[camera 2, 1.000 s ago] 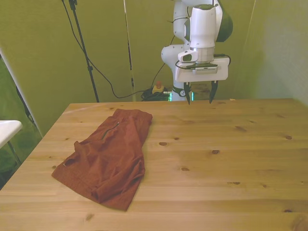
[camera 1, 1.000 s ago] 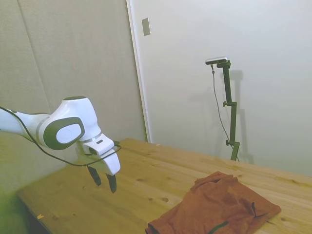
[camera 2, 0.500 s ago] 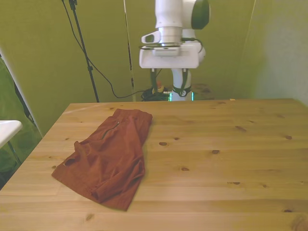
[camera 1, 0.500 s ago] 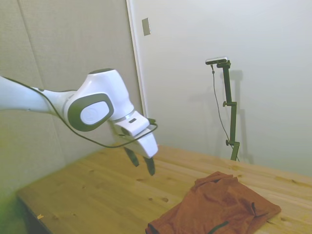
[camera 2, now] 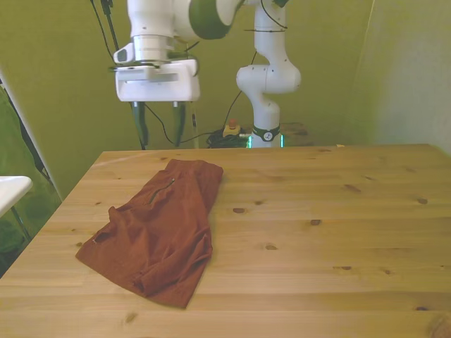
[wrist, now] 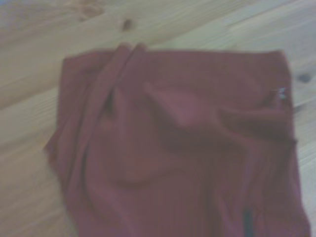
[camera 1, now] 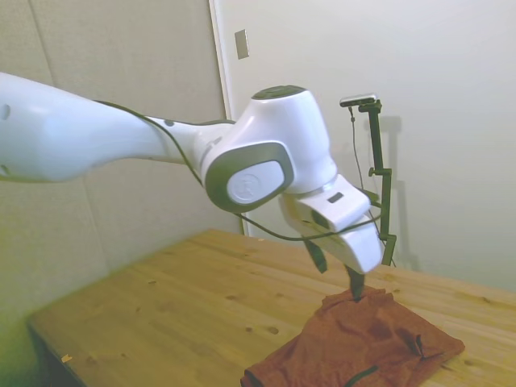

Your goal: Unfold the shorts

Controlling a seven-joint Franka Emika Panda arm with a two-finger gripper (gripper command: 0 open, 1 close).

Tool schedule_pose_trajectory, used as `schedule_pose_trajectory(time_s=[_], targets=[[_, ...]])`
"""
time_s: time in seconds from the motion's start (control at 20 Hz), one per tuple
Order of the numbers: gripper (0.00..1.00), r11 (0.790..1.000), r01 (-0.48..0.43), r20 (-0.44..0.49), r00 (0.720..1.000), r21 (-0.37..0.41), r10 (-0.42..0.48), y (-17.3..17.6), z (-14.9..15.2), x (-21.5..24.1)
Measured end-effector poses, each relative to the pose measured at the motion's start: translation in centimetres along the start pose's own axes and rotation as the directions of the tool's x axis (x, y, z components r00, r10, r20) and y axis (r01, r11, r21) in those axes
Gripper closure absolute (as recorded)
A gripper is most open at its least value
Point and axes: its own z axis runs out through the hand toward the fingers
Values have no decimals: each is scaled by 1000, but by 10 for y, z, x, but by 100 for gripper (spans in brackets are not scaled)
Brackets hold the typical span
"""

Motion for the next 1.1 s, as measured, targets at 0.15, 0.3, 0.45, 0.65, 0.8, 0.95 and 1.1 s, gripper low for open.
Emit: schedule_pose_trajectory(time_s=[0.15,0.3,0.45,0.65,0.8,0.95,1.1], targets=[[0,997,-77,2,997,10,77,4,21,43],[0,991,-135,25,991,21,135,5,50,71],[0,984,-175,49,984,21,173,9,83,87],[0,977,-211,88,974,36,208,8,119,98],[0,976,-213,107,972,36,209,-2,138,95],[0,976,-218,130,968,30,212,-8,157,89],[100,976,-219,144,966,19,214,-8,171,85]])
